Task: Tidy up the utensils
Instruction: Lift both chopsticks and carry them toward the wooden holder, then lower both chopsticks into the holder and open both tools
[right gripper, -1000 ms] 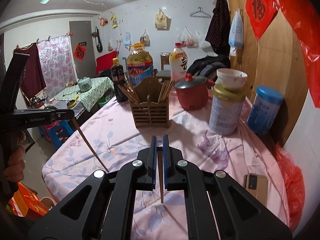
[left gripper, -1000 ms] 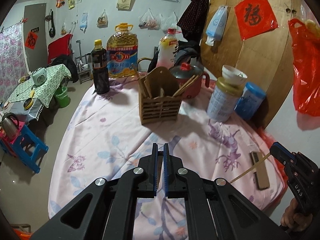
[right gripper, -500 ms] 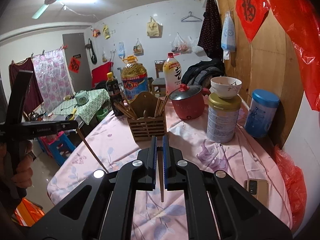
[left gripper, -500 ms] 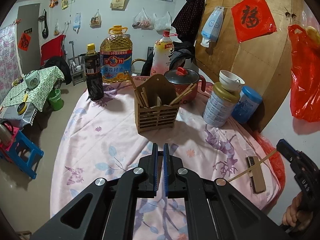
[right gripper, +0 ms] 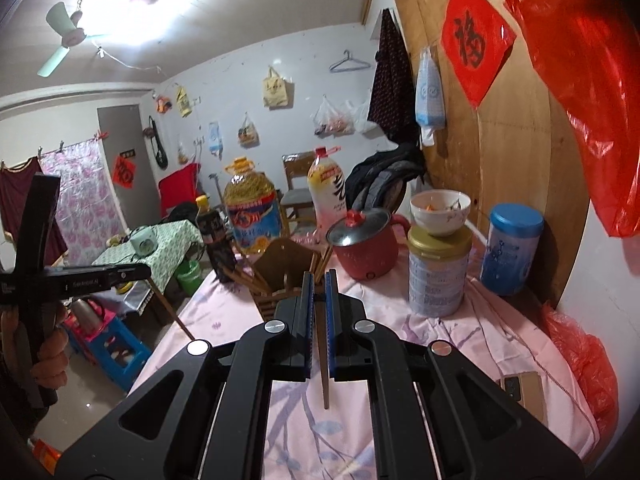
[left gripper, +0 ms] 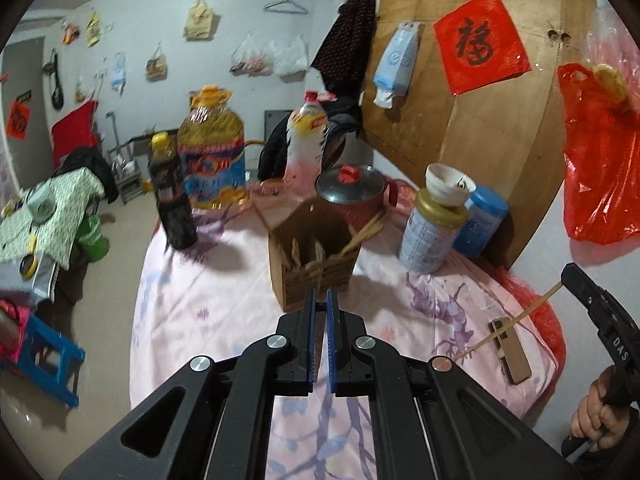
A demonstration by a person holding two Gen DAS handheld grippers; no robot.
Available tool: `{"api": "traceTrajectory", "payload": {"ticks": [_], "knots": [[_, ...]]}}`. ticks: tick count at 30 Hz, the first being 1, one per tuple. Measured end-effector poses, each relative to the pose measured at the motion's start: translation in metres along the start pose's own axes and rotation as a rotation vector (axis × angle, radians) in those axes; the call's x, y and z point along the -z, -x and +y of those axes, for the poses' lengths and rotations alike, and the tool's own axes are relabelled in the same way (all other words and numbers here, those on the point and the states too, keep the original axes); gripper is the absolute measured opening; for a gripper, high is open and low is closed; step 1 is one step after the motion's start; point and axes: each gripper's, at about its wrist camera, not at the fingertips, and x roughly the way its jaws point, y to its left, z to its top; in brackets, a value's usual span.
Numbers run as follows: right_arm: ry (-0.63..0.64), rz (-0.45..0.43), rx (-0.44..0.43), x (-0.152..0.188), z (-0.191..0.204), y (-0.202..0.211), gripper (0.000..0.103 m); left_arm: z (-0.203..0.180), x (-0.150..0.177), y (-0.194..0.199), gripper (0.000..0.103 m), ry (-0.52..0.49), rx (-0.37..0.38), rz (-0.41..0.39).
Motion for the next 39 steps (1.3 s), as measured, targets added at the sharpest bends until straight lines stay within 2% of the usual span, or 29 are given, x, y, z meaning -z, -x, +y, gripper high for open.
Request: {"api": "traceTrajectory", "payload": {"ticks": [6, 15, 24, 28, 33, 35, 36, 37, 39], "knots": [[0.039, -0.004, -0.047, -0.028, 0.008, -0.028, 0.006, 0.000, -0.046, -0.009, 0.005, 0.000, 0.021, -0.054], [0.097, -0.031, -0.180, -0.082, 0.010, -0.088, 0.006, -0.007, -0.110, -0.041, 0.005, 0.032, -0.062, -0.117], [0.091, -0.035, -0.277, -0.128, 0.012, -0.175, 0.006, 0.012, -0.141, -0.104, 0.005, 0.096, -0.115, -0.074], [0.085, -0.029, -0.294, -0.132, 0.014, -0.207, 0.006, 0.025, -0.142, -0.131, 0.005, 0.132, -0.117, -0.047], [0.064, 0.022, -0.303, -0.117, 0.014, -0.252, 0.007, 0.037, -0.134, -0.170, 0.006, 0.168, -0.101, 0.021], [0.056, 0.072, -0.285, -0.107, 0.010, -0.269, 0.011, 0.042, -0.128, -0.182, 0.014, 0.184, -0.112, 0.050], [0.042, 0.093, -0.286, -0.103, 0.008, -0.275, 0.011, 0.045, -0.125, -0.186, 0.030, 0.194, -0.115, 0.062], [0.028, 0.106, -0.293, -0.101, 0.005, -0.278, 0.011, 0.049, -0.122, -0.189, 0.040, 0.210, -0.121, 0.064], [0.012, 0.110, -0.291, -0.098, 0.000, -0.280, 0.012, 0.053, -0.120, -0.190, 0.040, 0.216, -0.130, 0.065]]}}
